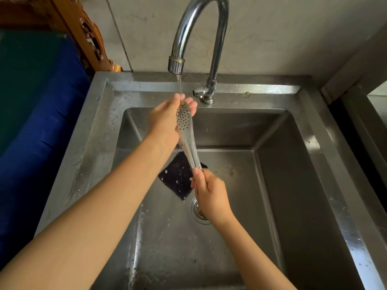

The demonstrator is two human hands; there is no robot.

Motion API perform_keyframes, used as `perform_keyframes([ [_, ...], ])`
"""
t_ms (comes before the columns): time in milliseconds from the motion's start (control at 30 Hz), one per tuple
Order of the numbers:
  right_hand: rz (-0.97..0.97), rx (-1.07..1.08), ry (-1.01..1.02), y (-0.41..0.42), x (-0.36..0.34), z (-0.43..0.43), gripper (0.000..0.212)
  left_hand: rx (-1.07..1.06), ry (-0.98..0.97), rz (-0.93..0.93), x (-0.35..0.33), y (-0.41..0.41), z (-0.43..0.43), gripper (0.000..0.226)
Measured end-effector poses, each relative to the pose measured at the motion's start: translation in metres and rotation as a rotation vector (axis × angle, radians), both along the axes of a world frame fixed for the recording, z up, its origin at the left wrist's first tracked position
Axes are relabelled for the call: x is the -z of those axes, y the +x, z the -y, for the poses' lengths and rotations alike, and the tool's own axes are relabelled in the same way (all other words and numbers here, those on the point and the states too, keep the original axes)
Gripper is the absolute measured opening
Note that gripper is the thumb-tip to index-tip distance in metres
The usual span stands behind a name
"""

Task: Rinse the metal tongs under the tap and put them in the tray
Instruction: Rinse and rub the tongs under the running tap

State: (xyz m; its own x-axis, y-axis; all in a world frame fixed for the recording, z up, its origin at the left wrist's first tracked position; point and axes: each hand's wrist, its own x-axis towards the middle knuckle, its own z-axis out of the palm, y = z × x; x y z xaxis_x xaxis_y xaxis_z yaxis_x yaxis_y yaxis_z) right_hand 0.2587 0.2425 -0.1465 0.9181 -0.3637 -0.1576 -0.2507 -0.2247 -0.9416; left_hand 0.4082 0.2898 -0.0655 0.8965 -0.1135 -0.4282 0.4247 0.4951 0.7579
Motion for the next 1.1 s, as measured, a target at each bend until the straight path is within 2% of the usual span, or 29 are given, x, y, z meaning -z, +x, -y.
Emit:
perform_keyframes([
  [67, 0.022, 0.025, 0.001, 0.004, -0.003, 0.000, 0.044, 0.019, -0.028, 0.032, 0.002, -0.014, 0.005, 0.016],
  [133, 0.005, 0.041, 0.031, 0.005, -0.003, 0.002, 0.048, 0.075, 0.052, 0.086, 0.011, -0.027, 0.005, 0.016],
  [200, -0.034, 0.015, 0.037, 0.004, -0.002, 0.005, 0.049, 0.127, 0.255, 0.139, 0.019, -0.030, -0.001, 0.017],
  [267, -0.039, -0.025, -0.062, 0.004, -0.004, 0.008, 0.046, 0.168, 0.512, 0.228, 0.021, -0.023, -0.006, 0.026],
  [367, 0.045, 0.018, -0.194, 0.020, -0.017, 0.013, 0.040, 0.179, 0.676, 0.376, 0.018, -0.018, -0.007, 0.040],
  [500, 0.166, 0.109, -0.082, 0.069, -0.049, 0.013, 0.031, 0.089, 0.684, 0.389, 0.011, -0.021, 0.001, 0.049],
  [600, 0.213, 0.120, -0.101, 0.109, -0.070, 0.013, 0.028, 0.060, 0.640, 0.341, 0.008, -0.018, 0.003, 0.051],
  [667, 0.201, 0.098, -0.104, 0.131, -0.081, 0.017, 0.032, 0.052, 0.638, 0.337, 0.007, -0.015, 0.002, 0.050],
  [767, 0.168, 0.053, -0.110, 0.150, -0.088, 0.019, 0.046, 0.099, 0.755, 0.404, 0.002, -0.005, -0.004, 0.052],
  [833, 0.146, 0.043, -0.123, 0.153, -0.086, 0.013, 0.046, 0.113, 0.810, 0.410, 0.000, 0.010, -0.008, 0.052],
  [933, 0.132, 0.052, -0.160, 0.154, -0.082, 0.005, 0.046, 0.101, 0.759, 0.338, -0.004, 0.027, -0.009, 0.044],
  [1100, 0.097, 0.050, -0.189, 0.169, -0.091, 0.014, 0.044, 0.110, 0.664, 0.299, 0.005, 0.010, -0.005, 0.046],
])
